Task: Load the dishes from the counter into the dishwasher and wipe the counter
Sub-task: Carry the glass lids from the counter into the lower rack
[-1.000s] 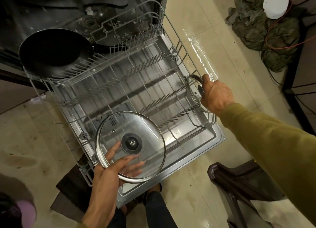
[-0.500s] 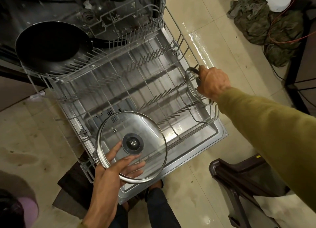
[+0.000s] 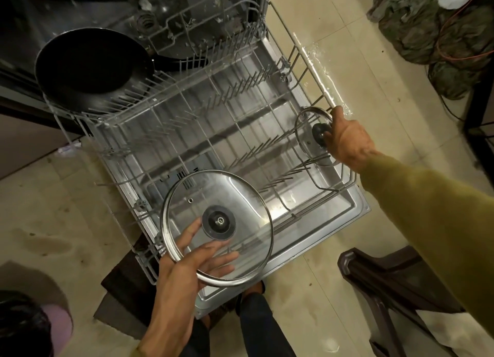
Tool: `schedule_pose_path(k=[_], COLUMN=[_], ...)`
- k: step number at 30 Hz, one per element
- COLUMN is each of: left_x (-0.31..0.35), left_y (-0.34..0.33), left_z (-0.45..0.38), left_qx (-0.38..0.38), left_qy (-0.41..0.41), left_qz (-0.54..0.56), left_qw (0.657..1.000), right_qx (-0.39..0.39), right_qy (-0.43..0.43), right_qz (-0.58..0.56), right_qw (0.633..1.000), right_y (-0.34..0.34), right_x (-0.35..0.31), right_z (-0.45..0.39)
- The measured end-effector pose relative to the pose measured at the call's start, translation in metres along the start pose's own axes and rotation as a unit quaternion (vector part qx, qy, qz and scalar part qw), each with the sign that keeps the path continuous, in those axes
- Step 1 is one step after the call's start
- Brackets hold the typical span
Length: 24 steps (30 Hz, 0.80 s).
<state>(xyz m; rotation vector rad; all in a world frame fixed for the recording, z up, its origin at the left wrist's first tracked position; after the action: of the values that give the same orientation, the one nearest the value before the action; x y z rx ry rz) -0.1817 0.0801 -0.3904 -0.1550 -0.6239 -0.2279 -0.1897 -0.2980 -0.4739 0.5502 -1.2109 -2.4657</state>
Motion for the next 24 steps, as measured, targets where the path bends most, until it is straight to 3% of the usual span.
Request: schedule_pose_path(k=[4, 6, 7, 8, 10, 12, 13, 15, 17, 20, 24], left_x=[0.001, -0.003, -0.006, -0.009, -0.014, -0.017, -0.018, -0.025, -0.035, -0.049, -0.045], left_y=[0.0, 0.001, 0.001, -0.002, -0.015, -0.029, -0.035, -0.041, -0.044, -0.05, -0.059], left_z=[0.001, 0.001, 0.0, 0.001, 0.006, 0.011, 0.014, 0.014, 0.009, 0.005, 0.004], left_qx=[-0.016, -0.027, -0.04, -0.063, -0.133, -0.207, -0.231, -0.238, -0.181, -0.085, -0.069], left_qy=[-0.009, 0.012, 0.029, 0.046, 0.075, 0.093, 0.099, 0.105, 0.113, 0.115, 0.094], left_qz=[0.015, 0.037, 0.045, 0.047, 0.037, 0.012, -0.003, -0.015, -0.004, 0.017, 0.023], left_qw=[1.0, 0.999, 0.998, 0.996, 0.988, 0.974, 0.968, 0.966, 0.977, 0.99, 0.993], right_qx=[0.109, 0.093, 0.012, -0.114, -0.35, -0.466, -0.482, -0.455, -0.386, -0.235, -0.015], right_qy=[0.061, 0.084, 0.053, -0.003, -0.102, -0.104, -0.099, -0.111, -0.123, -0.127, -0.08], right_qz=[0.037, -0.072, -0.166, -0.27, -0.425, -0.475, -0.488, -0.499, -0.493, -0.483, -0.346], right_qw=[0.992, 0.99, 0.985, 0.956, 0.829, 0.739, 0.721, 0.729, 0.77, 0.834, 0.935], right_y=[0.017, 0.016, 0.004, -0.016, -0.055, -0.067, -0.066, -0.057, -0.042, -0.002, 0.068], right_x=[-0.008, -0.01, -0.006, -0.005, -0.011, -0.019, -0.021, -0.015, -0.006, 0.01, 0.032], right_z=[0.045, 0.091, 0.111, 0.134, 0.189, 0.228, 0.238, 0.244, 0.239, 0.221, 0.192])
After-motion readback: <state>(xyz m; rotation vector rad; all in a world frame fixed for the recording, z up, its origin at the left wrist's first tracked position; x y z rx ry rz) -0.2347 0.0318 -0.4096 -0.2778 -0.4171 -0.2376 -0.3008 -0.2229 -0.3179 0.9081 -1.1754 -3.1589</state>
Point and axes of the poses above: each hand's wrist, its own z-axis away from the middle knuckle, its own y-axis out of the back of the hand, x = y × z, the point moved 9 cm from there along -z, towards the middle knuckle, and after that the axes turned 7 degrees about -y, right-handed, at the moved point
